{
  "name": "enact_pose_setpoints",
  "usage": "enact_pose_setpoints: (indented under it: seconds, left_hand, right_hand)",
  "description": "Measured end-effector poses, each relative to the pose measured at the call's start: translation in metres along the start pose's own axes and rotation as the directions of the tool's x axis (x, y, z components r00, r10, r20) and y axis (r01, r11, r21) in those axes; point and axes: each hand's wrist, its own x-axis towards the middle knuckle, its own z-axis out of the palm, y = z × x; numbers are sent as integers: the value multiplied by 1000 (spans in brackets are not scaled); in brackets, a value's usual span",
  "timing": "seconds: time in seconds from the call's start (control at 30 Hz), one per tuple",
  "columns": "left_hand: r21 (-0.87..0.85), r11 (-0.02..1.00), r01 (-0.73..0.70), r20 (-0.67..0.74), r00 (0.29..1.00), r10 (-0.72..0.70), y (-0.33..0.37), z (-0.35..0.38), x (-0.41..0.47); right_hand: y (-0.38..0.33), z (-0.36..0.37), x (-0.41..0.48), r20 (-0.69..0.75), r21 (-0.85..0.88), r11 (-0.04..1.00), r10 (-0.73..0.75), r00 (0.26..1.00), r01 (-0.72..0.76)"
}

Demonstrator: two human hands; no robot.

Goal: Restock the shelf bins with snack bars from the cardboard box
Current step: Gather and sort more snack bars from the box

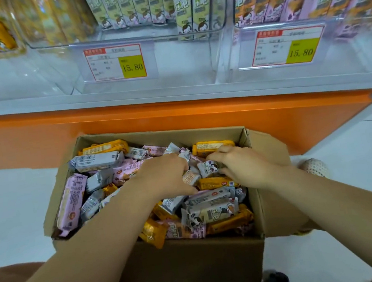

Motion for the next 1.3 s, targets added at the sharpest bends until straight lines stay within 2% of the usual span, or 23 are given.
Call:
enact_pose_setpoints:
  seconds: [0.07, 0.1, 0.17, 0.23, 0.3, 0.4, 0.5, 0.57, 0.67, 0.77, 0.87, 0.97, 1.13, 1.17, 1.23, 1.3]
  left_hand:
    - [80, 997, -11, -19, 1000, 13, 4, 3, 0]
    - [26, 999, -20, -21, 1000, 20, 3, 3, 0]
    - [-232, 972, -17, 4, 1000, 19, -4, -2, -1]
    - [-489, 872, -17, 7, 1000, 23, -14, -13, -5]
    - [-660, 751, -20, 11, 999, 37, -21, -18, -8]
    - [-820, 572, -22, 38, 995, 93, -23, -14, -11]
    - [-853, 521, -43, 28, 991, 128, -18, -8, -9]
    - [-857, 513, -42, 46, 986, 158, -11, -7, -8]
    - [-855, 518, -20, 81, 982, 171, -5, -1, -5]
    - [-876, 481, -35, 59, 982, 178, -1, -2, -2]
    - [-837, 538, -97, -6, 986, 168, 6, 0, 2]
    - [-781, 609, -141, -92, 990, 111, 14, 4, 3]
    - [-826, 537, -172, -173, 984, 48, 15, -2, 3]
    - [-826, 532, -187, -197, 980, 38, 14, -5, 2]
    - [-833, 508, -219, -239, 971, 25, 13, -11, 0]
    - [-832, 495, -249, -275, 961, 22, 15, -16, -1]
  right_hand:
    - [-1, -5, -6, 15, -42, 997, -62, 998, 63]
    - [-1, -8, -9, 30, -70, 993, -89, 996, 91]
    - [-2, -15, -15, 67, -95, 987, -120, 991, 126]
    - [-5, -21, -20, 111, -53, 990, -121, 986, 127]
    - [-5, -25, -23, 154, 5, 995, -100, 983, 100]
    - [1, -26, -24, 181, -92, 993, -52, 982, 70]
    - [2, -22, -25, 190, -179, 982, -22, 982, 57]
    - [2, -21, -25, 184, -165, 984, -37, 982, 68]
    - [6, -27, -27, 166, -30, 998, -42, 985, 48]
    - [8, -37, -30, 59, 169, 984, -63, 996, 53]
    - [6, -39, -33, -55, 314, 949, -24, 998, 40]
    - [1, -36, -35, -63, 601, 799, 78, 995, -25]
    - [2, -35, -33, -94, 788, 613, 228, 969, -68]
    - [4, -36, -33, -102, 783, 617, 248, 963, -76]
    - [5, -38, -36, -115, 708, 701, 238, 965, -88]
    - [0, -41, -40, -127, 699, 713, 203, 971, -58]
